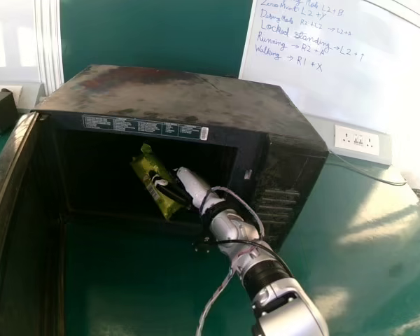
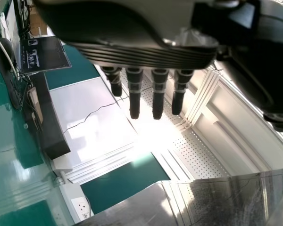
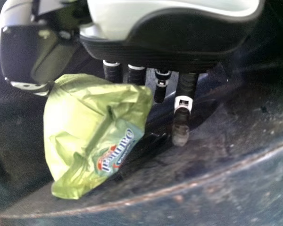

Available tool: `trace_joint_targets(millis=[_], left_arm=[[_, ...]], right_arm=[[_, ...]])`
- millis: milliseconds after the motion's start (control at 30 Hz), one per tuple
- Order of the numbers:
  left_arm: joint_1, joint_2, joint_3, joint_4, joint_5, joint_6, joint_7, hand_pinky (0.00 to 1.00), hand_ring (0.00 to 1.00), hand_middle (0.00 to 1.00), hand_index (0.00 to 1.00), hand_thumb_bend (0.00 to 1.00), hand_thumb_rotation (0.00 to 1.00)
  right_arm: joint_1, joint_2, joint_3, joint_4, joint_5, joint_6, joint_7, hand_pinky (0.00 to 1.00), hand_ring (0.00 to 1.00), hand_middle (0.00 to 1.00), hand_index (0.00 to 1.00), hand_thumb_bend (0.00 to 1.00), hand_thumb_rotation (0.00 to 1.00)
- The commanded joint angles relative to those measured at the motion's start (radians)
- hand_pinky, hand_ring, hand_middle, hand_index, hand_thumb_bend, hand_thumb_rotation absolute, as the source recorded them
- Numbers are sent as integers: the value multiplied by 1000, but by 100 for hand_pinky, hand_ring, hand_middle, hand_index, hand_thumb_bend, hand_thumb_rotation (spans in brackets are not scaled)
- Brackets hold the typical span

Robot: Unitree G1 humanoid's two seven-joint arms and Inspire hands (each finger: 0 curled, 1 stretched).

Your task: Put biscuit inside oven

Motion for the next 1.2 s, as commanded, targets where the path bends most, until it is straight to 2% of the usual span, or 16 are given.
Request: trace_joint_targets(millis=[0, 233, 500, 900, 1167], left_arm=[[32, -71, -4, 7, -2, -13, 1, 96, 86, 92, 93, 77, 80], [53, -81, -9, -6, 3, -7, 5, 99, 87, 92, 91, 78, 80], [54, -77, -20, 4, -9, -24, 3, 95, 84, 93, 91, 78, 81], [63, -54, -33, 19, -21, -48, -11, 95, 86, 92, 92, 77, 83], [66, -50, -45, 20, -35, -48, -15, 91, 88, 93, 92, 78, 87]], right_arm=[[-21, -10, 14, 15, -16, -11, -30, 20, 40, 48, 52, 49, 0], [-13, -13, 47, 31, -52, -6, -64, 22, 40, 48, 52, 50, 0], [-22, -7, 91, 45, -96, 27, -77, 22, 40, 48, 52, 49, 0], [-34, 6, 89, 60, -94, 49, -49, 22, 40, 48, 51, 50, 0], [-48, 32, 93, 73, -99, 90, -35, 20, 40, 48, 51, 49, 0]])
